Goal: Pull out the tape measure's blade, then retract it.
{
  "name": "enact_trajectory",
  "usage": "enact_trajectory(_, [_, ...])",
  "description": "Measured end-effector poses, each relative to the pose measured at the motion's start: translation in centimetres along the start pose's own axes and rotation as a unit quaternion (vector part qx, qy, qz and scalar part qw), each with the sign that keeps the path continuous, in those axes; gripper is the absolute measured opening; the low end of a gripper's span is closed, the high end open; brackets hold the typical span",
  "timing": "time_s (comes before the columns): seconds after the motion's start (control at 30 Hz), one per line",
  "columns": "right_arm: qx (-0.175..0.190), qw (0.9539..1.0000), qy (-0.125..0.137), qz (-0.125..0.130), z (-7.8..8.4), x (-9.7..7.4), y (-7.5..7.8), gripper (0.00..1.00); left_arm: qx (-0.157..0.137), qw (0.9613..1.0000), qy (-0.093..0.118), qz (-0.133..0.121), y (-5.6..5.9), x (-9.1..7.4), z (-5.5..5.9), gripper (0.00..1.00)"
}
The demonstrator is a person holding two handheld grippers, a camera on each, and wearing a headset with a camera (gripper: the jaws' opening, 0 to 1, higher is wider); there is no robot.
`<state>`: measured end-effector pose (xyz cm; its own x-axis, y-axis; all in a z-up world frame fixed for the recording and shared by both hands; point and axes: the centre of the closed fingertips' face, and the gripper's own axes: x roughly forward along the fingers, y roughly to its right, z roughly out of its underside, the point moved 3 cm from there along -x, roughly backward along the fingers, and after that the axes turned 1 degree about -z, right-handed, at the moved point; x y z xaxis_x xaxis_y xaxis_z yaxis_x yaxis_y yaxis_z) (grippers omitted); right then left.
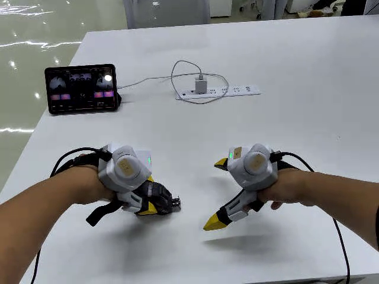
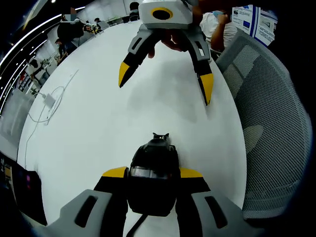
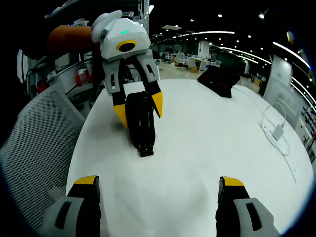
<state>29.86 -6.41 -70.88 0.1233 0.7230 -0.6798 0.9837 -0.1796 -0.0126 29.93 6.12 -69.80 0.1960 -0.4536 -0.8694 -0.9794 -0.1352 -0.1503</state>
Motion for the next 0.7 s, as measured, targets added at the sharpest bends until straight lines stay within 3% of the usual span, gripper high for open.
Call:
enact_trajectory(0.2, [-0.019,0.9995,-0.015,-0.019,-0.2,1.4,-0.4,0.99,0.0,1.0,0.003,-0.004,0.0,0.0,0.0,0.32])
enact_trajectory(0.37, [-0.024,0.9991,-0.012,-0.033,-0.8,2.6,-0.7,0.99,0.0,1.0,0.003,-0.005,0.0,-0.1,0.0,0.32])
enact_trajectory(0.43, [-0.027,0.999,-0.012,-0.035,-1.2,3.0,-0.9,0.87,-0.001,1.0,0.004,-0.005,0.0,-0.1,0.0,0.32])
enact_trajectory(0.57, [-0.039,0.9983,-0.01,-0.041,-1.7,3.7,-1.1,0.81,-0.002,1.0,0.006,-0.002,0.0,0.0,0.0,0.32])
enact_trajectory(0.7, [-0.073,0.9957,-0.022,-0.052,-2.0,4.3,-1.6,0.6,-0.003,1.0,0.008,0.0,-0.1,0.0,0.1,0.32])
